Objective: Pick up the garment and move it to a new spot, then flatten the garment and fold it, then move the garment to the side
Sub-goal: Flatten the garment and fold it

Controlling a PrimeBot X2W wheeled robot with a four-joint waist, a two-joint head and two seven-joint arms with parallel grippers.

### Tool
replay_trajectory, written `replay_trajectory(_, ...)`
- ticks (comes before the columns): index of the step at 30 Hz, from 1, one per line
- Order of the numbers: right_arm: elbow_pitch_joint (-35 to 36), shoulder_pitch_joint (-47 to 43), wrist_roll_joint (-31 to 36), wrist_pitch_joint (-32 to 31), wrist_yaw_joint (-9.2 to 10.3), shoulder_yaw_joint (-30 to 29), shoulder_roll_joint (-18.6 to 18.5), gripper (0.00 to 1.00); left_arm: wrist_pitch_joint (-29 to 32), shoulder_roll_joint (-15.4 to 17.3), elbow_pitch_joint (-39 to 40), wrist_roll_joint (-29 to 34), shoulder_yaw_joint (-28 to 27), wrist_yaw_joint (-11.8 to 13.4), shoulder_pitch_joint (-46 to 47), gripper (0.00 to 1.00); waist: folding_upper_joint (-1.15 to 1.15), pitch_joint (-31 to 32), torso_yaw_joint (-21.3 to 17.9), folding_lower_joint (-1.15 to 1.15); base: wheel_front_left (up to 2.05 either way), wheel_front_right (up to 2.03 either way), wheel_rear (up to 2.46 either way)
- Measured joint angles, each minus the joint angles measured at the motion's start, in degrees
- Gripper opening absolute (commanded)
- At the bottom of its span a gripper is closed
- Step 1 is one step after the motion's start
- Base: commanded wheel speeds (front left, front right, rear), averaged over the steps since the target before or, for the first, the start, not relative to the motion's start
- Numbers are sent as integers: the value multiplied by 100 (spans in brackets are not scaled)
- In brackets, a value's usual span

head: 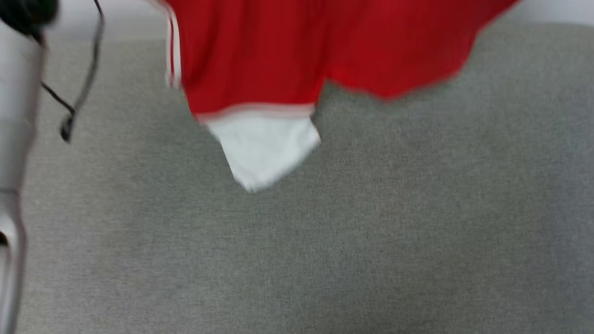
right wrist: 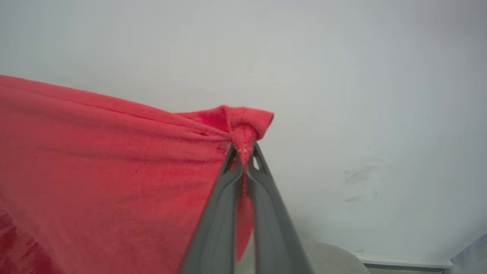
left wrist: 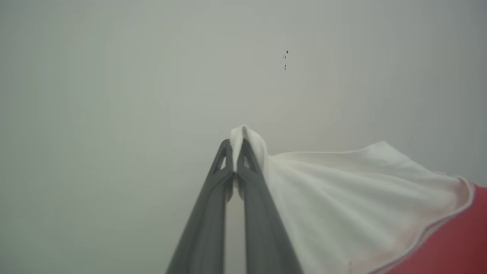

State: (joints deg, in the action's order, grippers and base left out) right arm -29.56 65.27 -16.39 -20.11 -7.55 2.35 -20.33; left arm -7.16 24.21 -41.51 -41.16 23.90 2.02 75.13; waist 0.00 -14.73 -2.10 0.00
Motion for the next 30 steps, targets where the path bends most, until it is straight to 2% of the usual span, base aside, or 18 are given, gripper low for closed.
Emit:
replay_trajectory(8, 2, 1390, 157, 579, 0, 101, -84, 0, -132, 294, -36, 363, -22, -46, 1631, 0, 0, -891, -108, 0, 0, 0, 0)
replay_trajectory(15, -161, 2180, 132, 829, 0, 276, -118, 0, -57, 378, 30, 454, -9, -99, 2390, 0, 0, -1646, -147, 1, 0, 0, 0)
replay_trajectory(24, -781, 2750, 19, 1174, 1, 665, 40, 0, -68, 328, -186, 369, -10, -157, 2547, 0, 0, -2453, -85, 2, 0, 0, 0)
replay_trajectory(30, -1166, 2819, -218, 1333, 2, 1083, 151, 0, -185, 261, -443, 192, -44, -286, 2258, 0, 0, -2686, -4, 2, 0, 0, 0)
